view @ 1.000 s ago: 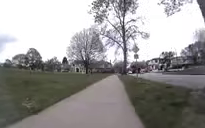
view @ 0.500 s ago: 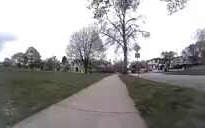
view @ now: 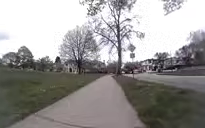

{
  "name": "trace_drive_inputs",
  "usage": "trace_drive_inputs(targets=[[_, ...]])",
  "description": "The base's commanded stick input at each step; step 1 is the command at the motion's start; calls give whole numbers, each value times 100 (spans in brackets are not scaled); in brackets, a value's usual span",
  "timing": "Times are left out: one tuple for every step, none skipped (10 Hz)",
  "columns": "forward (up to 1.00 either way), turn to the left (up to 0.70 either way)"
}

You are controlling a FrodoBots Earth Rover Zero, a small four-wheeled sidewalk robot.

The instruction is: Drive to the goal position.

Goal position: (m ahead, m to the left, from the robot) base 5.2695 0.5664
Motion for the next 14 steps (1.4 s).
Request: trace_drive_inputs(targets=[[85,-14],[85,-4],[85,0],[85,0],[85,0],[85,0],[85,0],[85,0],[85,0],[85,0],[85,0],[85,0],[85,0],[85,0]])
